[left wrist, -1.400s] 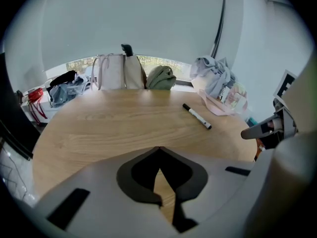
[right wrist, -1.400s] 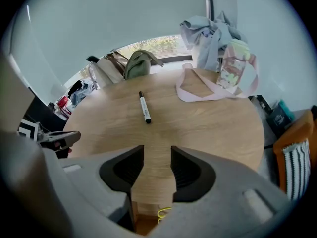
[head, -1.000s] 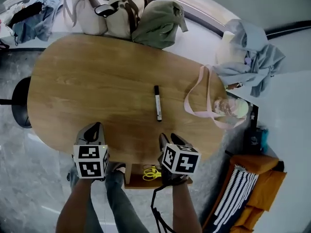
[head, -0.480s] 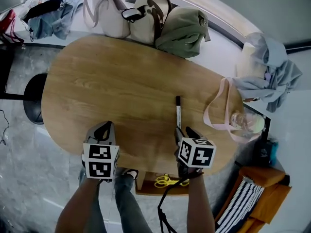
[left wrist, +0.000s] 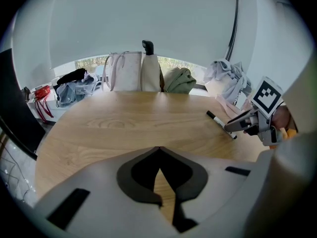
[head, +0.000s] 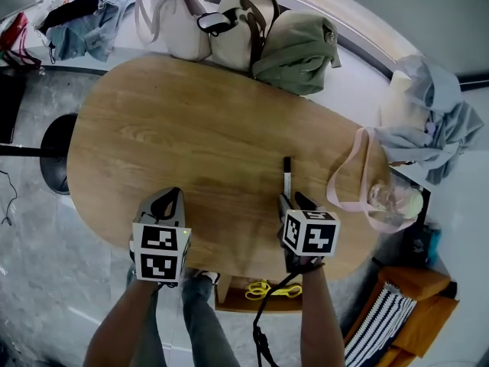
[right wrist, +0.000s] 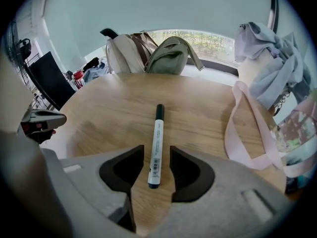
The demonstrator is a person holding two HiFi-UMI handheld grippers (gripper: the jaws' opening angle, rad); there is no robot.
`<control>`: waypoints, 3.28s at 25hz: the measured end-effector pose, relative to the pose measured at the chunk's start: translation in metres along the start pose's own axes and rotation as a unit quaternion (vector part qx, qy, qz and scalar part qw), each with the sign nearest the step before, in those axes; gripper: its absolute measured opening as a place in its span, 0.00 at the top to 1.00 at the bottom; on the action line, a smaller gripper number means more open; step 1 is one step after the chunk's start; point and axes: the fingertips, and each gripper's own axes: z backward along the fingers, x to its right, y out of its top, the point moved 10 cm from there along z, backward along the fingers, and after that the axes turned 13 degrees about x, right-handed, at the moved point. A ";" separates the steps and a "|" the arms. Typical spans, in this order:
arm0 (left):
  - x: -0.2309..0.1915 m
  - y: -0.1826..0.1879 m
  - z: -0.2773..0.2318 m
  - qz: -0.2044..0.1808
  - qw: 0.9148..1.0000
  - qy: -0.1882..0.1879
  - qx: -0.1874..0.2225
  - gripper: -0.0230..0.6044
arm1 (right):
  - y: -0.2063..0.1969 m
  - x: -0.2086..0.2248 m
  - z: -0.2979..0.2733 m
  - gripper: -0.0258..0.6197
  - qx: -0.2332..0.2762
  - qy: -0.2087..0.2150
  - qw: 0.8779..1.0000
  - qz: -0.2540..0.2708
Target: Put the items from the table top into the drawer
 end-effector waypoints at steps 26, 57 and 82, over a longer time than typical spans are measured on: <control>-0.007 -0.006 -0.001 0.021 0.999 -0.022 -0.013 0.97 | 0.009 -0.001 -0.019 0.83 -0.023 0.002 0.999 0.039; 0.064 0.020 0.004 -0.069 0.986 -0.148 -0.044 0.97 | -0.039 0.012 0.084 0.85 0.032 -0.105 0.987 -0.116; 0.134 -0.008 0.058 -0.212 0.933 -0.283 -0.068 0.97 | -0.174 -0.021 0.212 0.85 0.068 -0.237 0.908 -0.338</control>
